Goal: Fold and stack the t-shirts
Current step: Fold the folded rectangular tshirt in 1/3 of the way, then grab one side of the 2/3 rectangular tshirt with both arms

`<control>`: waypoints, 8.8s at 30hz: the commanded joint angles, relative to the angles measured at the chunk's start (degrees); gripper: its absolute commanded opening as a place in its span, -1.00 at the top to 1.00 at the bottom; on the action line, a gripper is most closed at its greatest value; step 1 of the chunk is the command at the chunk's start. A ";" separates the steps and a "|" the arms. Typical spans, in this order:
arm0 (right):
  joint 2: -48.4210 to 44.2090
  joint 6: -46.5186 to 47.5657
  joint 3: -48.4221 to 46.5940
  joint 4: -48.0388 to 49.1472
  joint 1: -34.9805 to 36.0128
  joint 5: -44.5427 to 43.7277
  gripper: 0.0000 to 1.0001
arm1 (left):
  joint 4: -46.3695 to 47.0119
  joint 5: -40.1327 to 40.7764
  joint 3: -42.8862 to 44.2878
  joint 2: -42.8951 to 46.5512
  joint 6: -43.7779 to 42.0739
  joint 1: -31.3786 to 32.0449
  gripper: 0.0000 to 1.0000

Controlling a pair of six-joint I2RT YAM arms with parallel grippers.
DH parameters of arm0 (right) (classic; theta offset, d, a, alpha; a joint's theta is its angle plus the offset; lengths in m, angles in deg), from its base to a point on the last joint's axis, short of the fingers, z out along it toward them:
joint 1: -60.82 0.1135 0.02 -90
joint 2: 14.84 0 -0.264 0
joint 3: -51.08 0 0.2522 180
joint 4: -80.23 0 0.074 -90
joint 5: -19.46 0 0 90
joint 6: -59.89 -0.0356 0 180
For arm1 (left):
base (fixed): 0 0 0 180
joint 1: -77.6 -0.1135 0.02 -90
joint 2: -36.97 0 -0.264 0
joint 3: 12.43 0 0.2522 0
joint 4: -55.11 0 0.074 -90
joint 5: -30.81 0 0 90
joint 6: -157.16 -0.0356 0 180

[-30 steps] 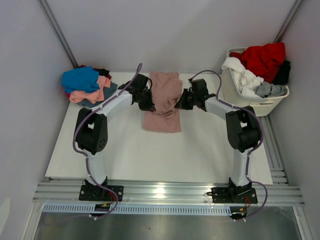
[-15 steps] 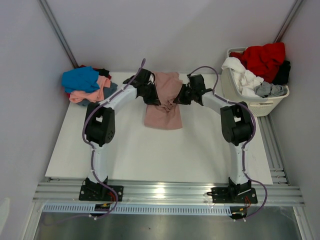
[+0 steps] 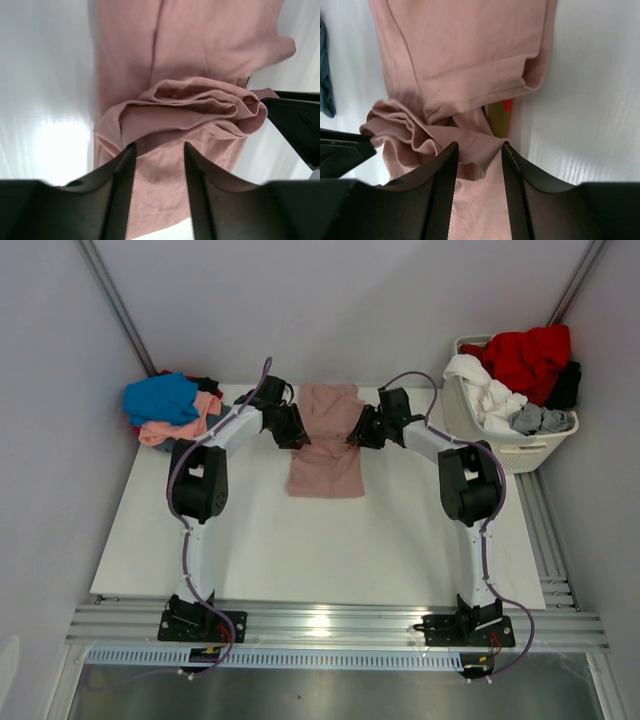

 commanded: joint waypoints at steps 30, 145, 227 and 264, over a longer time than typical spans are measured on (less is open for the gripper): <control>-6.91 -1.20 7.71 15.07 3.58 7.93 0.90 | 23.93 -11.41 -29.36 19.45 4.94 0.87 0.02; -19.90 -3.65 43.27 27.35 -2.57 6.26 -0.07 | 37.73 -9.65 -53.35 30.17 8.28 -1.16 0.09; -45.54 -5.15 61.81 16.23 4.46 13.83 1.00 | 9.08 -0.51 -66.18 55.99 10.65 9.12 0.99; -58.14 0.47 47.35 2.49 4.55 7.86 1.00 | -0.77 8.01 -44.49 59.09 6.70 12.82 0.99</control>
